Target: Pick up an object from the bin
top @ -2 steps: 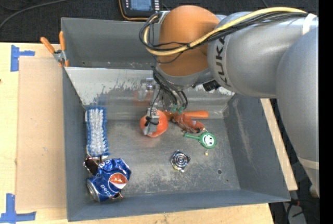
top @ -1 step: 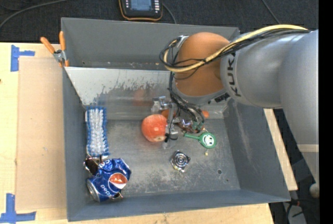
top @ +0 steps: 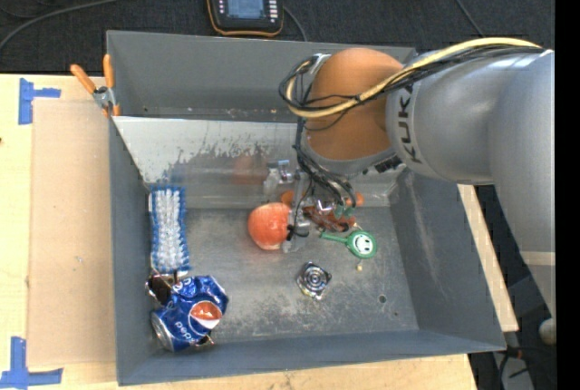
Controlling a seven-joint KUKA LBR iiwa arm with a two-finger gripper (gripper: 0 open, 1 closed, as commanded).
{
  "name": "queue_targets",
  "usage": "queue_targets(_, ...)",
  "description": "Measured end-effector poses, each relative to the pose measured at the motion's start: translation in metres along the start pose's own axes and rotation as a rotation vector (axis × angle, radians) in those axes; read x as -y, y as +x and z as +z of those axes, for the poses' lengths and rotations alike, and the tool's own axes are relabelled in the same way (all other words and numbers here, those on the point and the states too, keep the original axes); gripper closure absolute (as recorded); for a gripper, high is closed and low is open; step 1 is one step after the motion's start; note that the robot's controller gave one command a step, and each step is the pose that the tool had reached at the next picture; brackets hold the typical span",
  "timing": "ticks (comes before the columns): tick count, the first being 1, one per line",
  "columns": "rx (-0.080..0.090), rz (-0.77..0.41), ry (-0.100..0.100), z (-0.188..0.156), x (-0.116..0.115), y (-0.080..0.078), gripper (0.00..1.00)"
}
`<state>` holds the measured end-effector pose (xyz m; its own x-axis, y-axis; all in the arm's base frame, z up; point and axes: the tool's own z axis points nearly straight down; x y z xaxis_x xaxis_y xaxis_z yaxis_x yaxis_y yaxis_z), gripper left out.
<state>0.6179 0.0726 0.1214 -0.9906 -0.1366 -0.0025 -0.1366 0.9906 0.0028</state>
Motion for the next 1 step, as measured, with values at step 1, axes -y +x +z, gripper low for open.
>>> queue_targets(1, -0.004, 0.02, -0.001, 0.0017, 0.0027, -0.003, 0.0)
